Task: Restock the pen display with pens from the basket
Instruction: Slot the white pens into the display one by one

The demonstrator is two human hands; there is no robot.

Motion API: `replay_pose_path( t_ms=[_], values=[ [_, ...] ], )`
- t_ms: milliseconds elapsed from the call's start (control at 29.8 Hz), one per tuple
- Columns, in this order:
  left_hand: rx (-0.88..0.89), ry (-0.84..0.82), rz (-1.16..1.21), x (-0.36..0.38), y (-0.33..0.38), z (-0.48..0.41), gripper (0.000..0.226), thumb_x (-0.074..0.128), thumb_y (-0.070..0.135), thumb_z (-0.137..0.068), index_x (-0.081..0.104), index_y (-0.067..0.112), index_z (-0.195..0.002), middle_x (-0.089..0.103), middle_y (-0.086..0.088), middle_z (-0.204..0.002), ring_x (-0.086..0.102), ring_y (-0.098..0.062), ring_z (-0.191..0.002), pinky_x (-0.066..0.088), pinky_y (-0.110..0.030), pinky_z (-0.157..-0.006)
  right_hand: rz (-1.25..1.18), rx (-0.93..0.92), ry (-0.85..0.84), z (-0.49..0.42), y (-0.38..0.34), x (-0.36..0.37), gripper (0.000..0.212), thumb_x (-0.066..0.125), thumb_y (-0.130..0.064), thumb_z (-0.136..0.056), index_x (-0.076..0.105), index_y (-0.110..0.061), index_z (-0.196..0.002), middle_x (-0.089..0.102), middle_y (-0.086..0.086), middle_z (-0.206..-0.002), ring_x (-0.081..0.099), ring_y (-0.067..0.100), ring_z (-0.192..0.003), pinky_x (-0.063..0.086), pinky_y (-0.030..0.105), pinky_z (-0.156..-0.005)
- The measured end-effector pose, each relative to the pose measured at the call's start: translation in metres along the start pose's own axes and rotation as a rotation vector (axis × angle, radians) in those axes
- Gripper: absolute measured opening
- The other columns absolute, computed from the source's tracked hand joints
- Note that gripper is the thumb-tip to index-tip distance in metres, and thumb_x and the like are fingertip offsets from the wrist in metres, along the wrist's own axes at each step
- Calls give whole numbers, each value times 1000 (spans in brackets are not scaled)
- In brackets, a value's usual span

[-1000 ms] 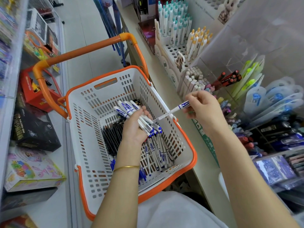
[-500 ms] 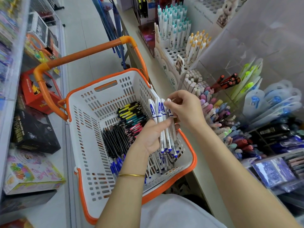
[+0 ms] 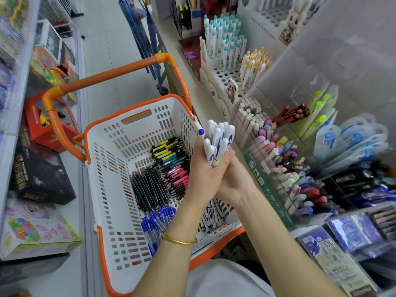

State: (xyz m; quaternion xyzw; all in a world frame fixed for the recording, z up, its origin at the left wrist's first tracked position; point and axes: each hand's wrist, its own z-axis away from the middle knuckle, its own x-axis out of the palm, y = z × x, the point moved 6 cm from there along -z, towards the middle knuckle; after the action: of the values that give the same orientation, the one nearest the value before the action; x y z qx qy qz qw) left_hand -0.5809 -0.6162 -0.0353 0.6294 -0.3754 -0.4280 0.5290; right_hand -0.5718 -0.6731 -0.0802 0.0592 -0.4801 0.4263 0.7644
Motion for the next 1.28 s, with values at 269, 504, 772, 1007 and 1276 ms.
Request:
replay_pose_path(
  t_ms=[269,504,772,1007,1276],
  values=[
    [-24,-42,-69,5,2,-1,31,75,14,-82,54,32,-94,61,21,-80,58,17,-81,41,-2,-71,-81,-129,51,-6,-2,1,20,53,-26,-87,69,-16,-88,67,-2,-74,66,10,-67,55,22,-64],
    [-50,-116,48,3,0,-5,32,63,13,-92,46,27,-116,58,17,-99,56,19,-90,42,-3,-77,561,-74,240,2,-16,-14,25,50,-26,-98,67,-9,-104,69,-1,-80,64,5,-63,52,25,-55],
    [-233,-605,206,6,-15,2,10,63,6,-88,56,13,-92,57,-7,-65,56,-19,-63,50,-29,-69,920,-452,125,26,-92,41,27,52,-28,-95,70,-11,-86,69,2,-80,61,14,-72,49,27,-68],
    [-315,-758,109,6,-23,9,19,60,-2,-91,53,13,-101,58,-2,-65,57,-14,-61,49,-21,-66,1535,-219,135,23,-103,54,19,66,-21,-86,70,-4,-95,72,12,-84,63,11,-60,54,23,-61],
    [-408,-811,186,10,-30,15,15,60,-1,-92,52,11,-96,62,-5,-66,61,-17,-63,52,-27,-63,1685,-195,79,18,-100,49,18,61,-26,-91,69,-9,-93,73,5,-83,69,14,-71,56,27,-72]
  ],
)
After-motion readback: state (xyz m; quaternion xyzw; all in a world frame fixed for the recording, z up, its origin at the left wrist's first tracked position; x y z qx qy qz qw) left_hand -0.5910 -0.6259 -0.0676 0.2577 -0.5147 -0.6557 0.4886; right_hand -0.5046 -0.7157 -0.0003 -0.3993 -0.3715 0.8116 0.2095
